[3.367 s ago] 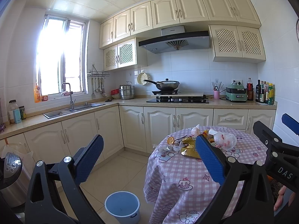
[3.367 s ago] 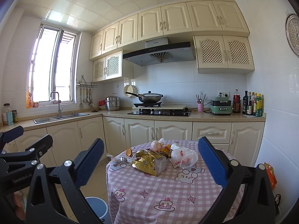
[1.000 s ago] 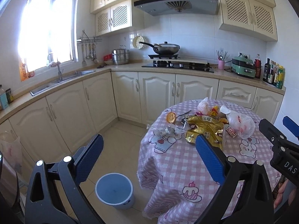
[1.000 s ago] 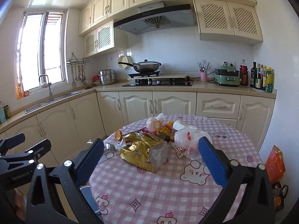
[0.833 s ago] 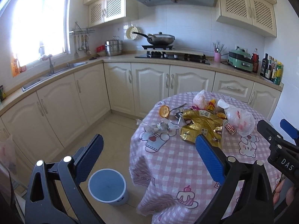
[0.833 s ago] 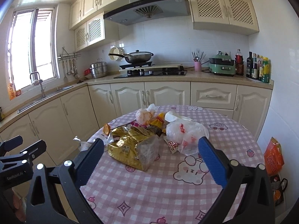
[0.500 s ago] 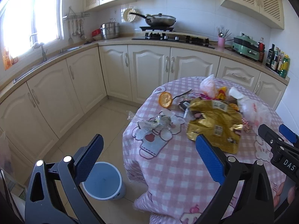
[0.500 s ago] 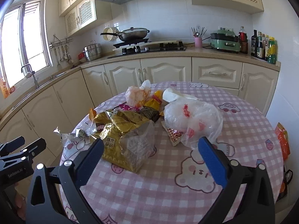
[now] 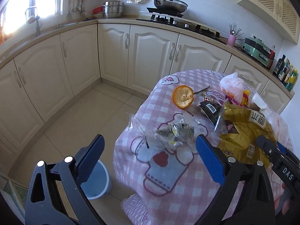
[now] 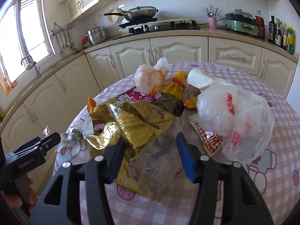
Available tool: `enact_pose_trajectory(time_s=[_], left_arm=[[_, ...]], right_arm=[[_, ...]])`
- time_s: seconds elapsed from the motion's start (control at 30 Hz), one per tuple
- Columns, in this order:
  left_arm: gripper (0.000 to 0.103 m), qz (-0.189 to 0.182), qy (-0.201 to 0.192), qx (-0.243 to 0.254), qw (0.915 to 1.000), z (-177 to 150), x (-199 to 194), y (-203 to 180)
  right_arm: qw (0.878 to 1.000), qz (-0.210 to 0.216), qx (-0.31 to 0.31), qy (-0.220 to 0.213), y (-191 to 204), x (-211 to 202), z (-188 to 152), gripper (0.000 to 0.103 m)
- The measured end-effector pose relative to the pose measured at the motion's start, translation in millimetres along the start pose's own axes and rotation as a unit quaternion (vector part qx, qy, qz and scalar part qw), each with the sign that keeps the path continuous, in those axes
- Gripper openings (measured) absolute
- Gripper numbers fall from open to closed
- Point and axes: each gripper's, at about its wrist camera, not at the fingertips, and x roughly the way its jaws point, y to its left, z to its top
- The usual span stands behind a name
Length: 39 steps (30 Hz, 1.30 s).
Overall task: Collect trash
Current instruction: 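Carry the gold snack bag over the blue bin and open the right tool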
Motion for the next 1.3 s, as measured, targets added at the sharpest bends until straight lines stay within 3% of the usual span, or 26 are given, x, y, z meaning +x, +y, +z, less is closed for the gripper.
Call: enact_pose_trajectory(time_s=[0.03,0.13,0.17,0.2,0.27,0.43,0.63,0.83,1.0,1.13,1.3], left_arm=[[0.087,-0.004,0.004,-0.003,1.0000,2,5,0],[0.067,-0.017,0.017,-0.010,0.9997,4,19,0],[0.058,-0.023,0.017,-0.013,0.9995,3,20,1],[0.041,-0.032,0.017,-0.016,0.9992,5,22,1],[0.029,-0.041,0.015,-0.014,0.9990,4,22,1],[0.028,-0.052,-0.008,-0.014,0.9985,2,7,6],[0.028,-0.042,-0.034,-0.033,0.9980,3,-21,34],[0.028,0.014,-0.052,-0.062,0.9966,-5,-52,90],[0.028,0.082,-0.054,-0.095,0.9906,-20,-68,148],[0.028,0.130,-0.027,-0.120,0.9839,-34,-60,191],[0.028,0.150,0.017,-0.140,0.9787,-47,-32,226]], right_arm=[[1.000,-0.001,-0.001,0.001,0,1,1,0.046],[1.000,-0.003,-0.005,0.001,2,5,3,0.038],[1.000,-0.003,-0.007,0.002,3,6,3,0.037],[1.000,-0.003,-0.008,0.002,3,6,3,0.034],[1.000,-0.004,-0.010,-0.002,3,5,4,0.029],[1.000,-0.003,-0.016,-0.017,10,-4,7,0.019],[0.998,0.015,-0.041,-0.038,41,-18,12,0.014],[0.993,0.071,-0.085,-0.035,108,-14,10,0.014],[0.985,0.121,-0.119,-0.011,177,7,-2,0.014],[0.978,0.147,-0.144,0.015,226,29,-19,0.014],[0.974,0.149,-0.161,0.045,269,63,-39,0.014]])
